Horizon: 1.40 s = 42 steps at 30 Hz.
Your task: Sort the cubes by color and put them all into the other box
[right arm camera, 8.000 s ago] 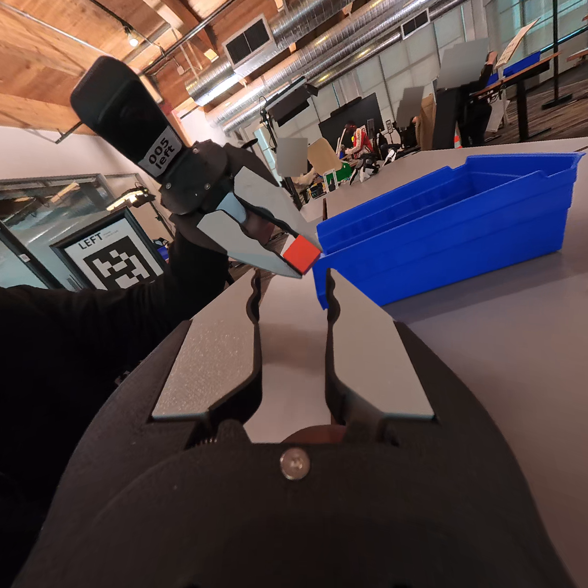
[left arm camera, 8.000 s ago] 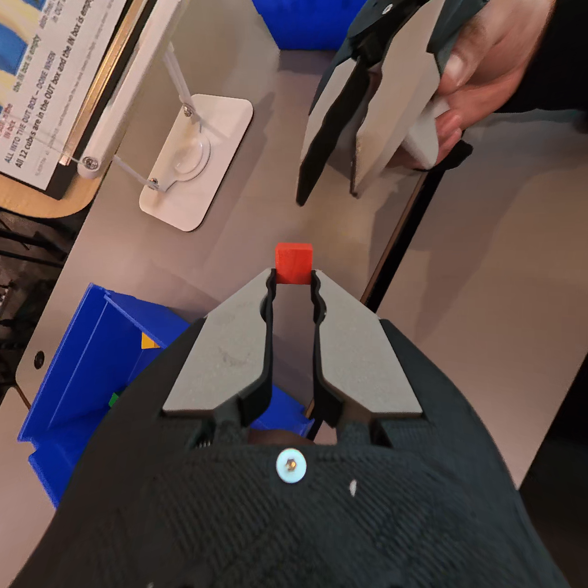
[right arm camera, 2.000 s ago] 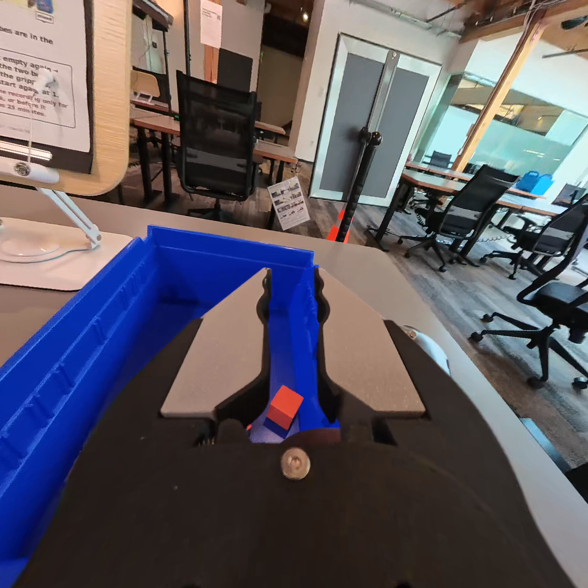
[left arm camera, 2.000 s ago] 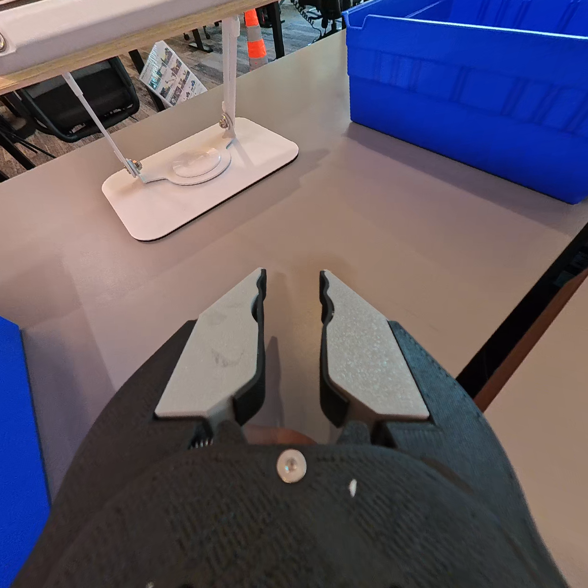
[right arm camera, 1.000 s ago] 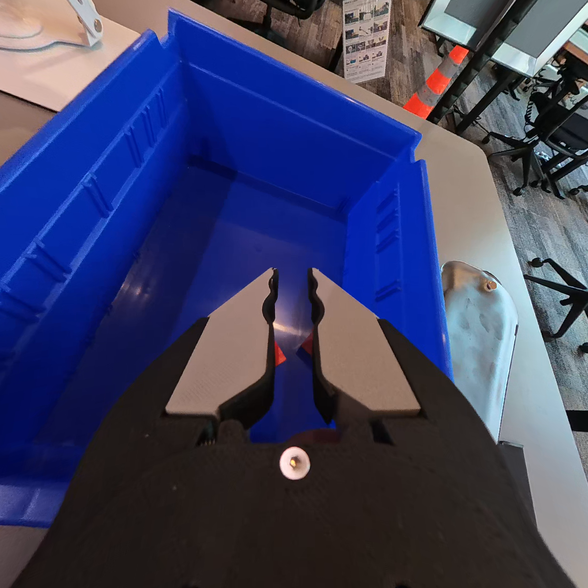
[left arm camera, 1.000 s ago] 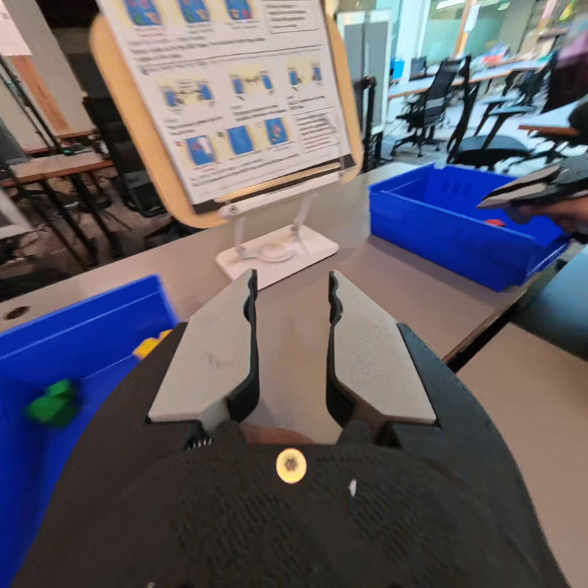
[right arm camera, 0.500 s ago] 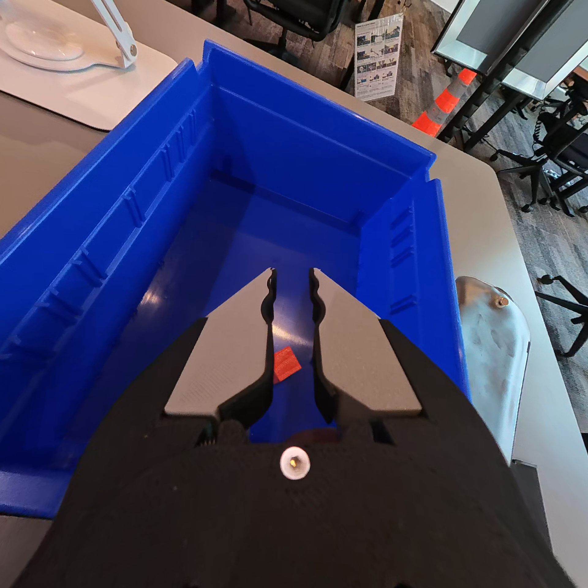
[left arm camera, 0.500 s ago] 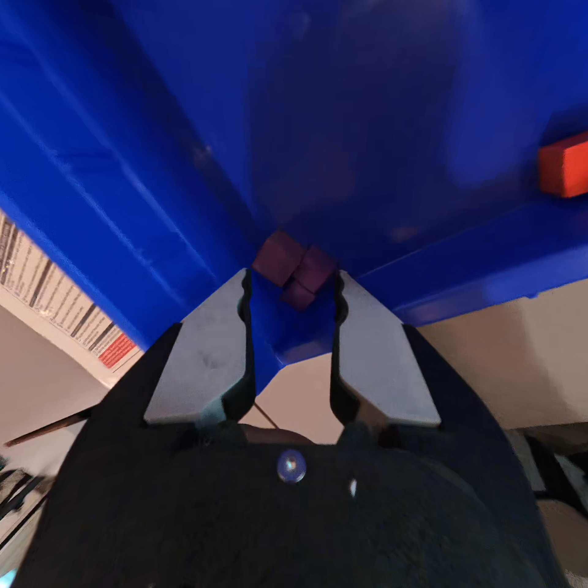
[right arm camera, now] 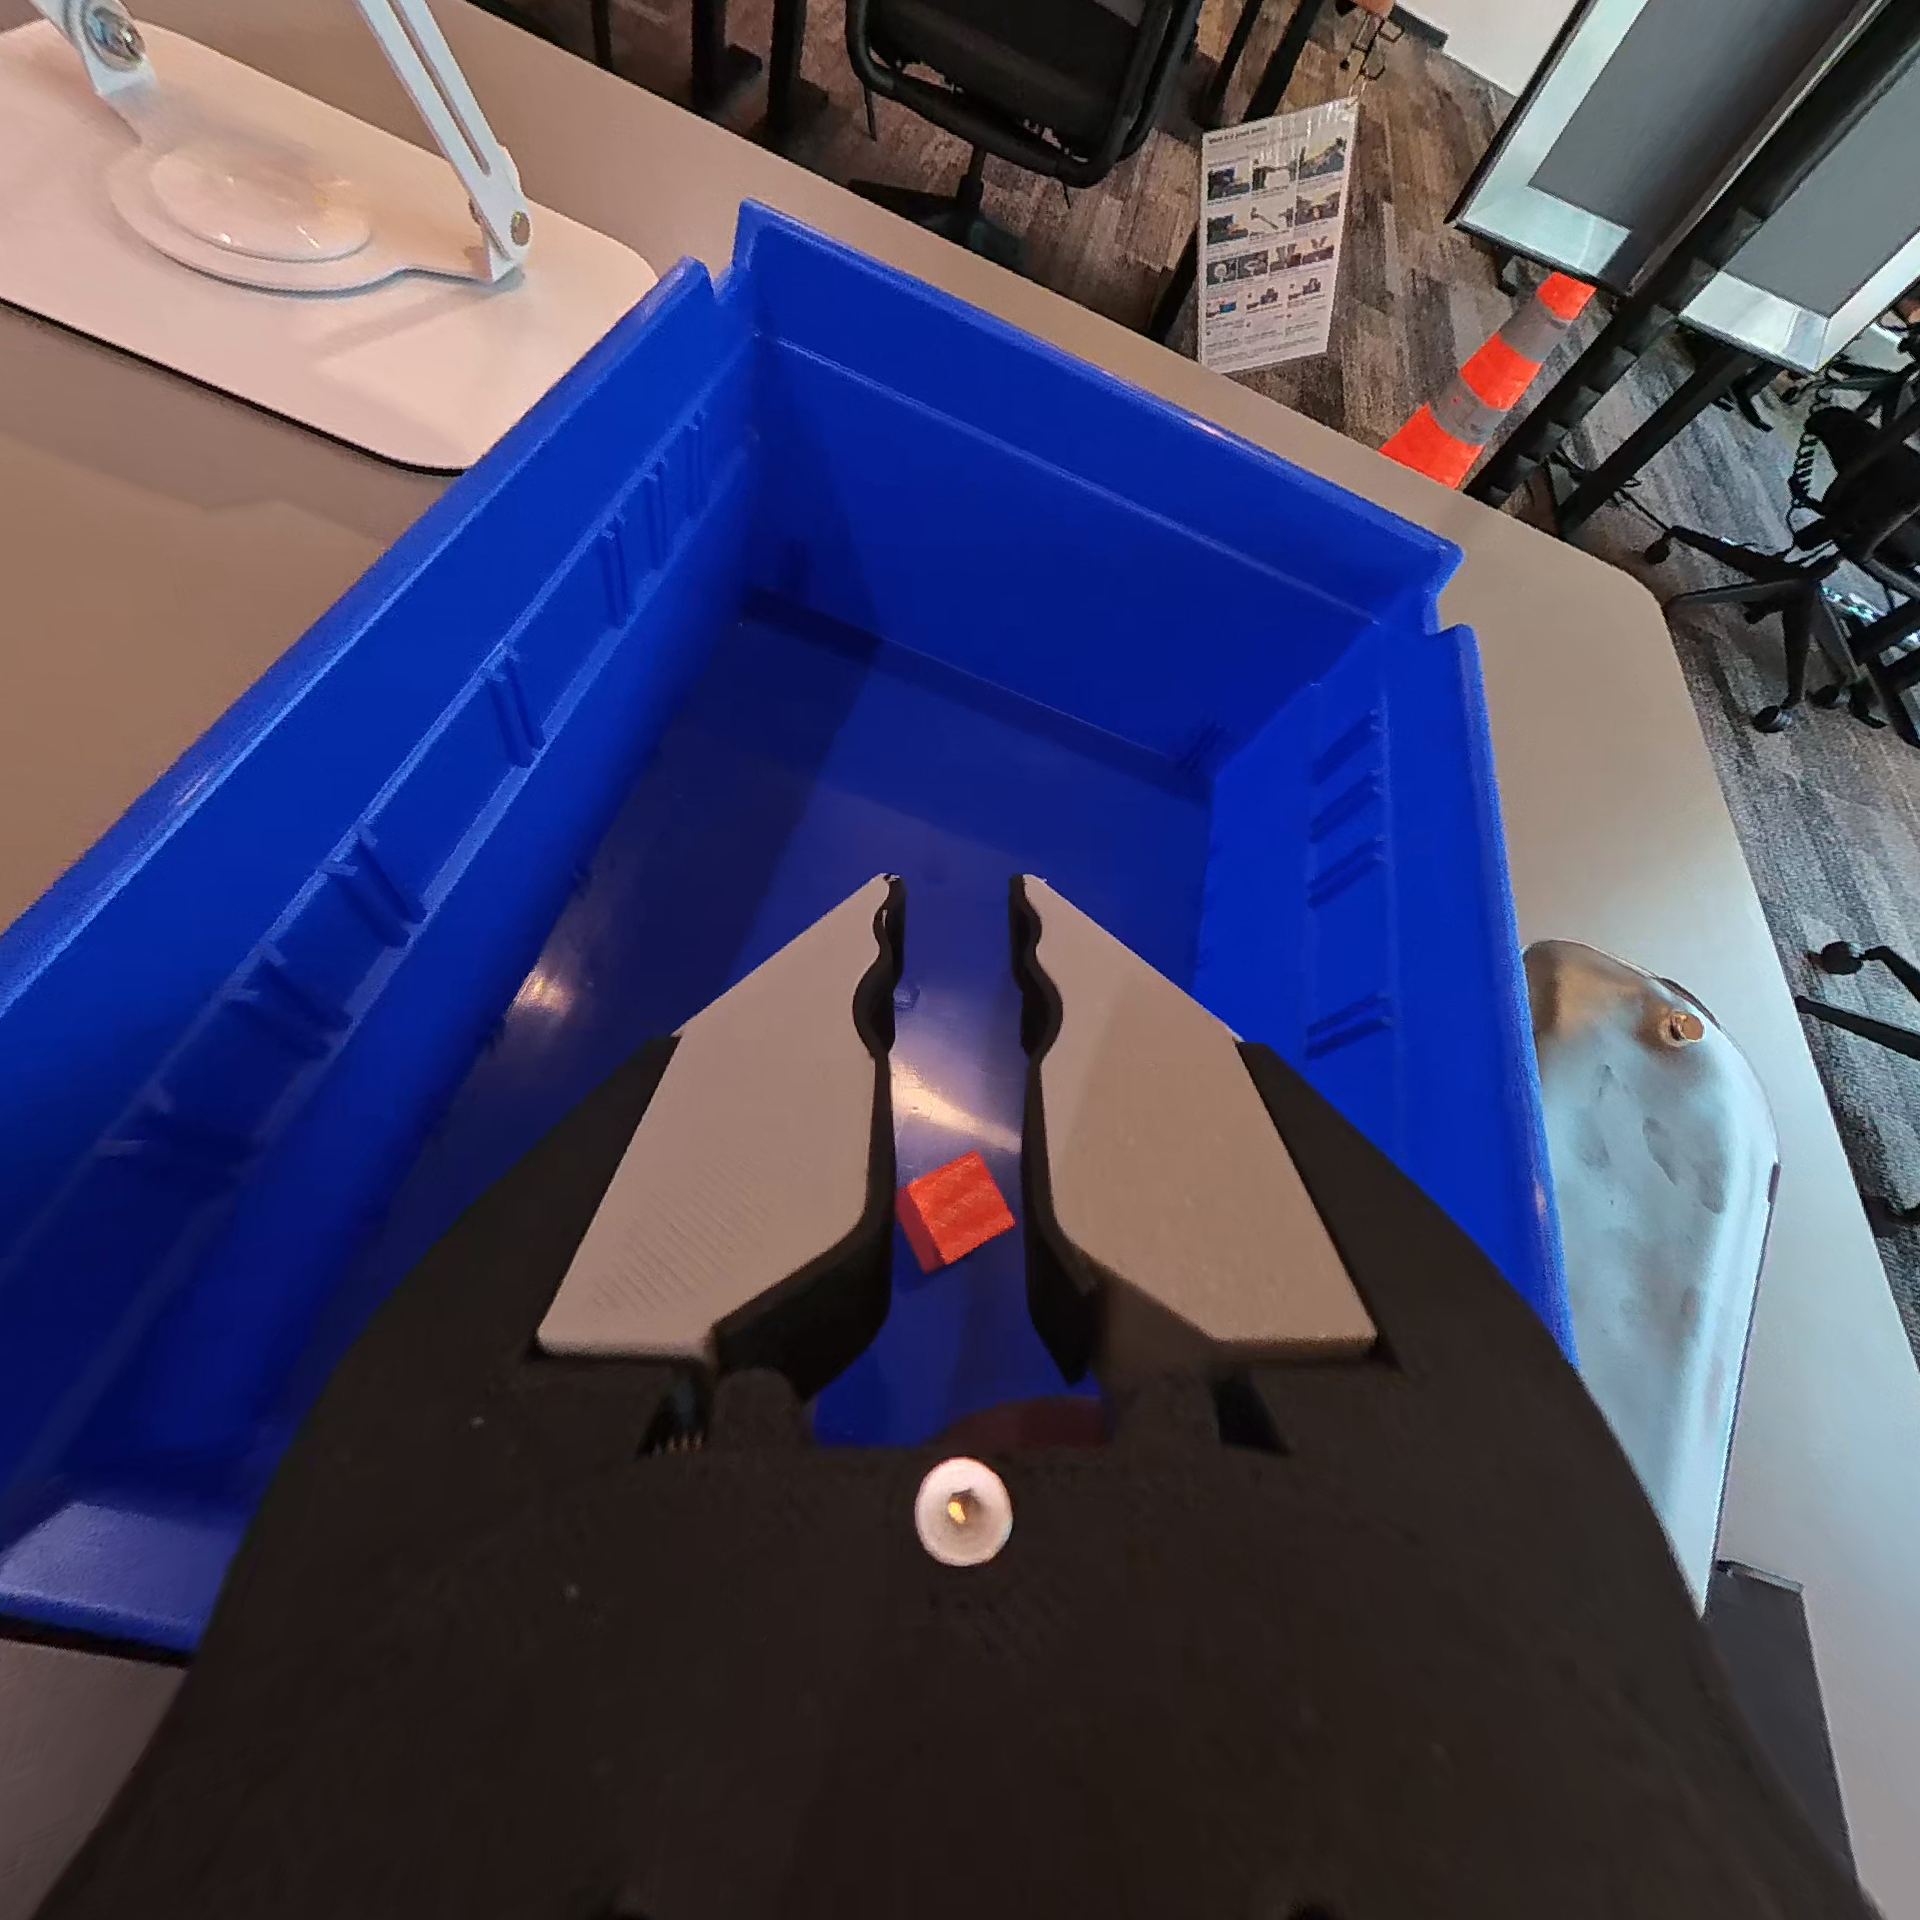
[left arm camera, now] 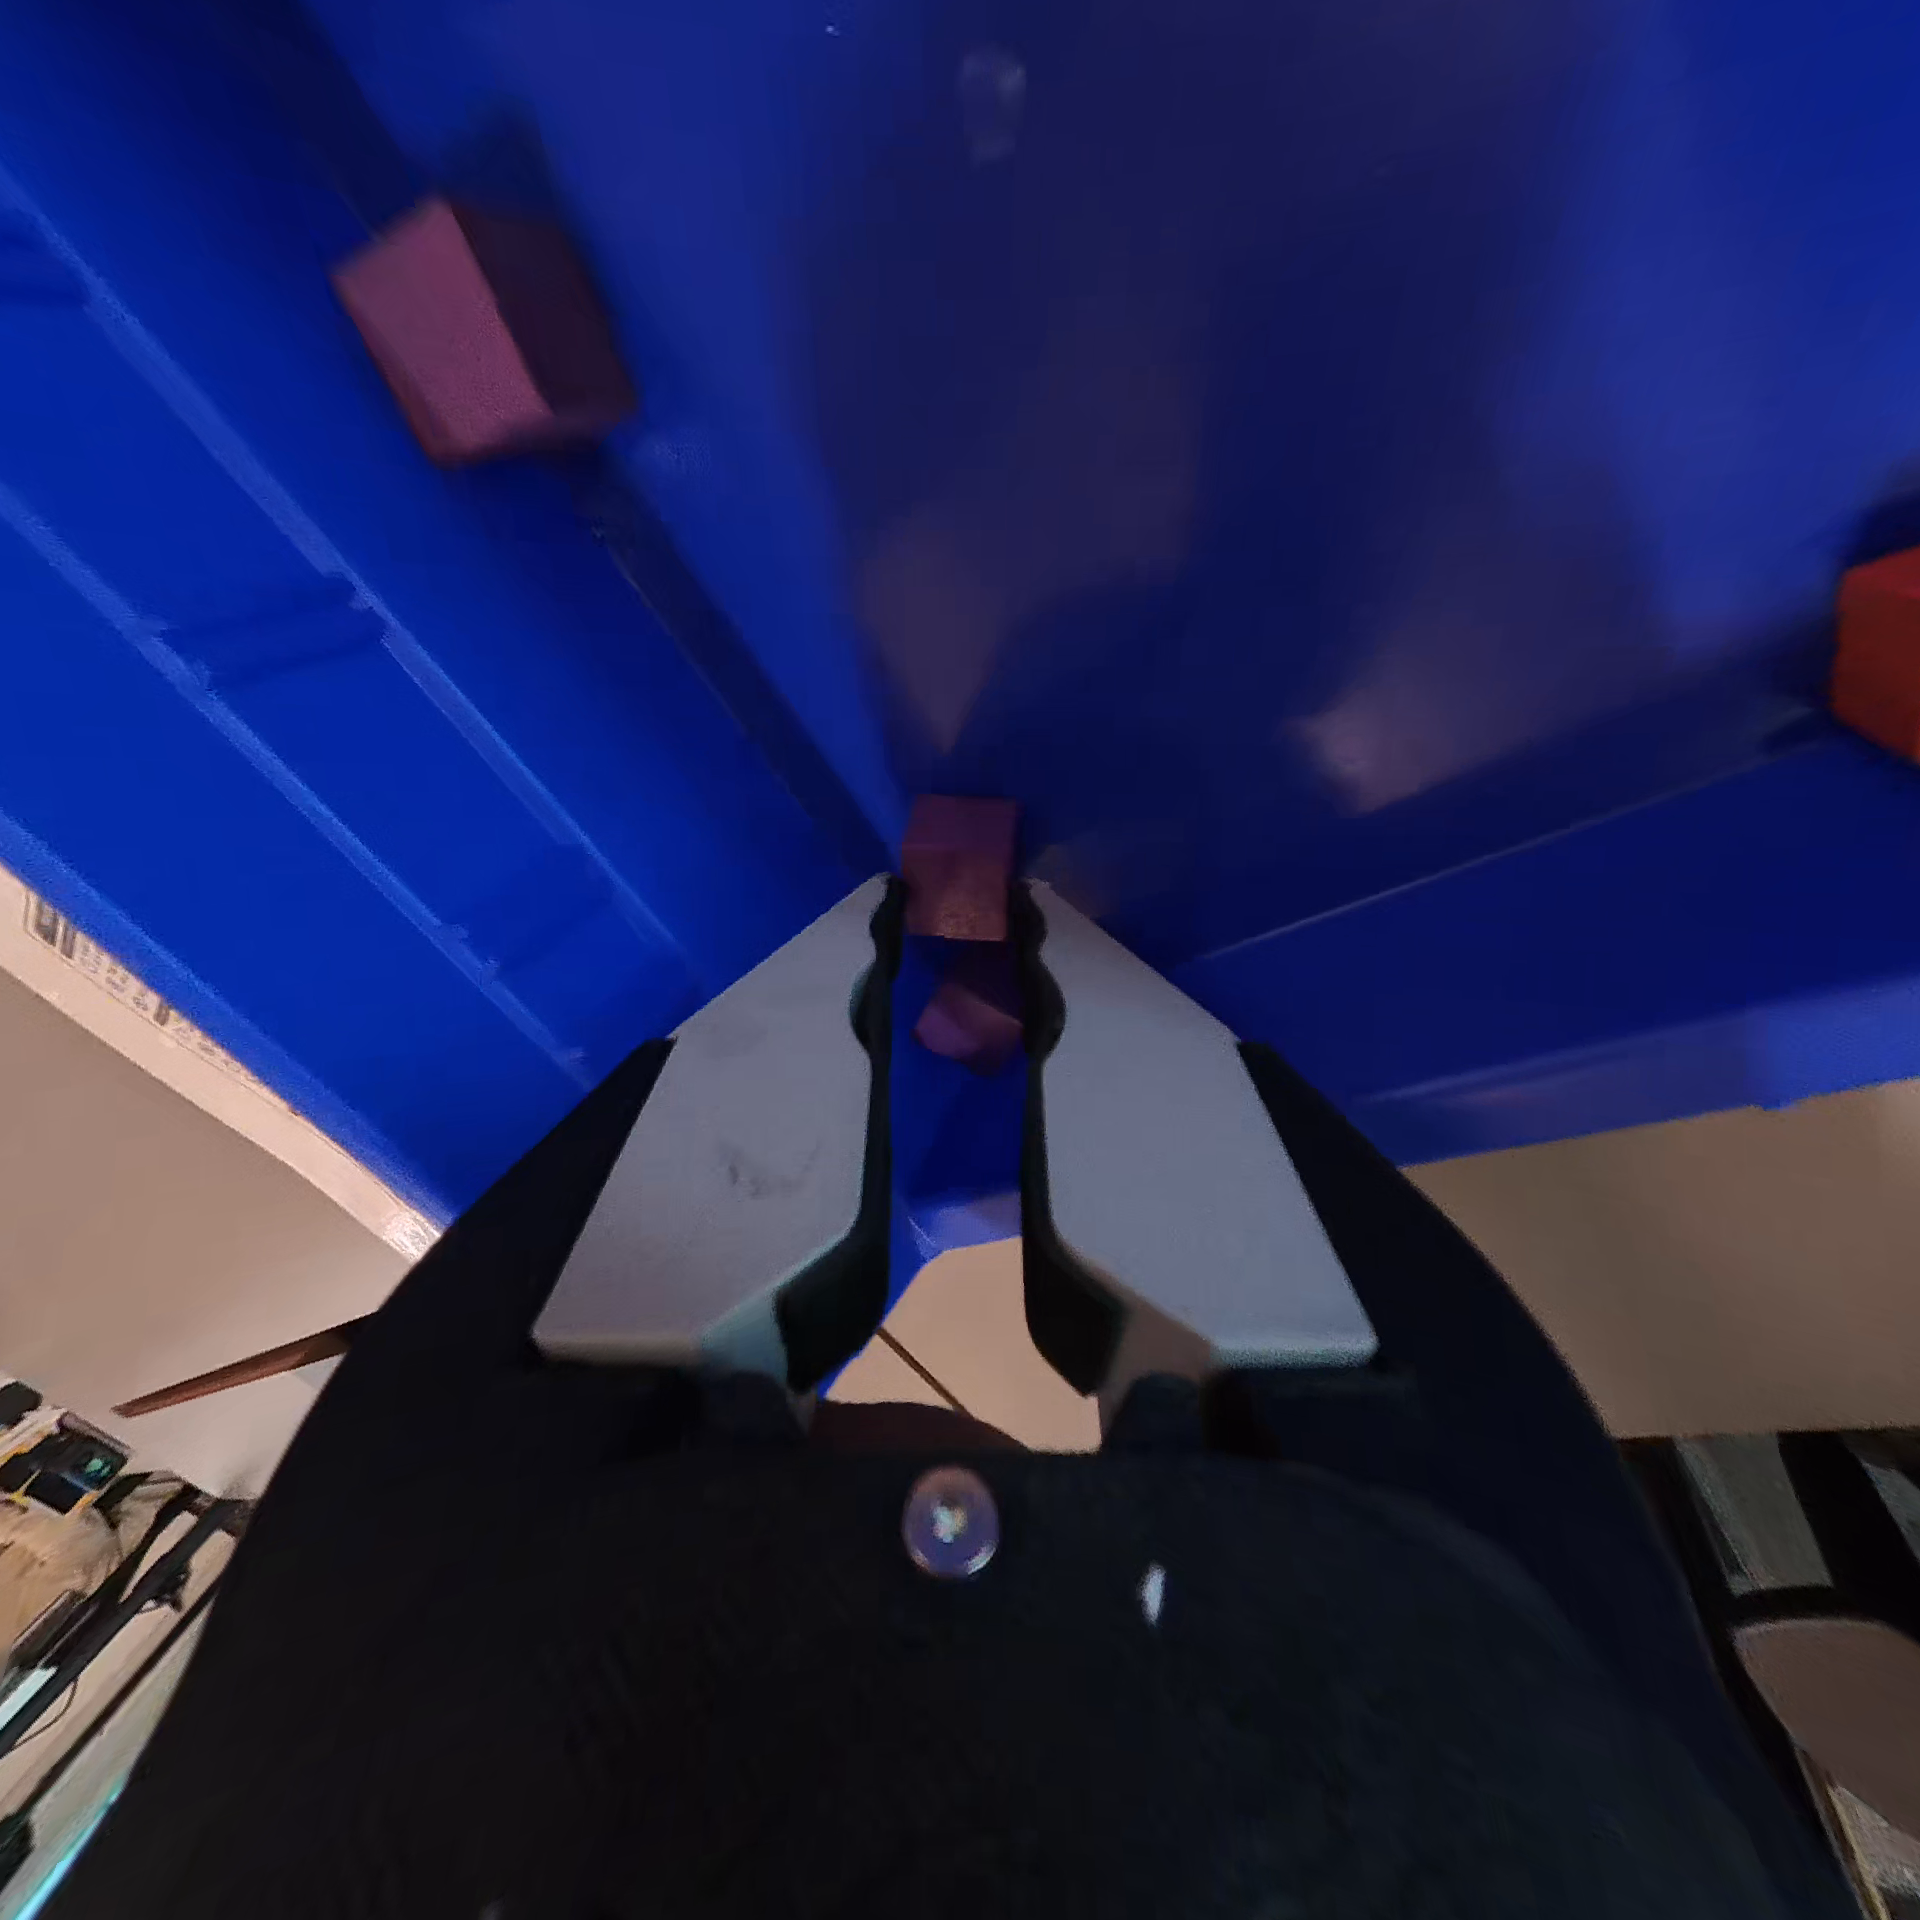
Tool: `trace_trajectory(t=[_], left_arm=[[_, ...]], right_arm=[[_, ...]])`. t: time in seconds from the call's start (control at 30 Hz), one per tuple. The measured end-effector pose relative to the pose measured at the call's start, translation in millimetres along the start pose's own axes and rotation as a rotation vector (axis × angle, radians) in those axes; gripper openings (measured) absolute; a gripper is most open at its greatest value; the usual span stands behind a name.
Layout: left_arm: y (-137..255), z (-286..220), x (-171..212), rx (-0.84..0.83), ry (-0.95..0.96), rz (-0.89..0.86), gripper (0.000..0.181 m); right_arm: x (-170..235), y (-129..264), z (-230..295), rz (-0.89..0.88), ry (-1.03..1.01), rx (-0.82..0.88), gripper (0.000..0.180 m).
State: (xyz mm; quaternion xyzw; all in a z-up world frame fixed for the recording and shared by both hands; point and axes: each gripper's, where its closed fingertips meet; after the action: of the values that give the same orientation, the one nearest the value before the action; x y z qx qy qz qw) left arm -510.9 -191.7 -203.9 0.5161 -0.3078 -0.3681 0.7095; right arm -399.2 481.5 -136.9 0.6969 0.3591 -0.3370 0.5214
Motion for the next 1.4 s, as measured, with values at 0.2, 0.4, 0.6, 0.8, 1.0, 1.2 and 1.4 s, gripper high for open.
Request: trace_trajectory(t=[0.2, 0.4, 0.6, 0.8, 1.0, 1.2, 1.4], left_arm=[[11, 1, -8, -0.02, -0.008, -0.051, 0.019], [109, 3, -69, -0.098, 0.015, -0.426, 0.019], [260, -133, -191, 0.034, -0.234, -0.942, 0.018], [291, -313, -326, 0.218, -0.482, -1.033, 0.018], [271, -420, -437, 0.409, -0.476, -0.95, 0.019], [249, -460, -493, 0.55, -0.349, -0.836, 0.031], [256, -453, -495, 0.578, -0.3, -0.896, 0.043]], right_arm=[[-2, 0, 3, -0.009, 0.001, -0.011, 0.017], [-23, 16, -18, -0.147, -0.066, 0.062, 0.015], [-43, 56, -69, -0.361, -0.207, 0.225, 0.014], [-40, 78, -103, -0.445, -0.291, 0.329, 0.013], [-32, 96, -133, -0.506, -0.345, 0.435, 0.012], [-26, 94, -139, -0.501, -0.386, 0.413, 0.014], [-28, 84, -128, -0.471, -0.354, 0.369, 0.015]])
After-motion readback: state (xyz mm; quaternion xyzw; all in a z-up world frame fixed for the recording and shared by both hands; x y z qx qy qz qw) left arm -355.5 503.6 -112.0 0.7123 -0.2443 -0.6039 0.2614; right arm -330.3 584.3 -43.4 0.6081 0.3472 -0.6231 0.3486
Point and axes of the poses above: each gripper's, where its closed fingertips meet, y back along the fingers, x out of its underside, z = x × y across the jaws, and after that the axes turned 4 degrees about -y, right-handed
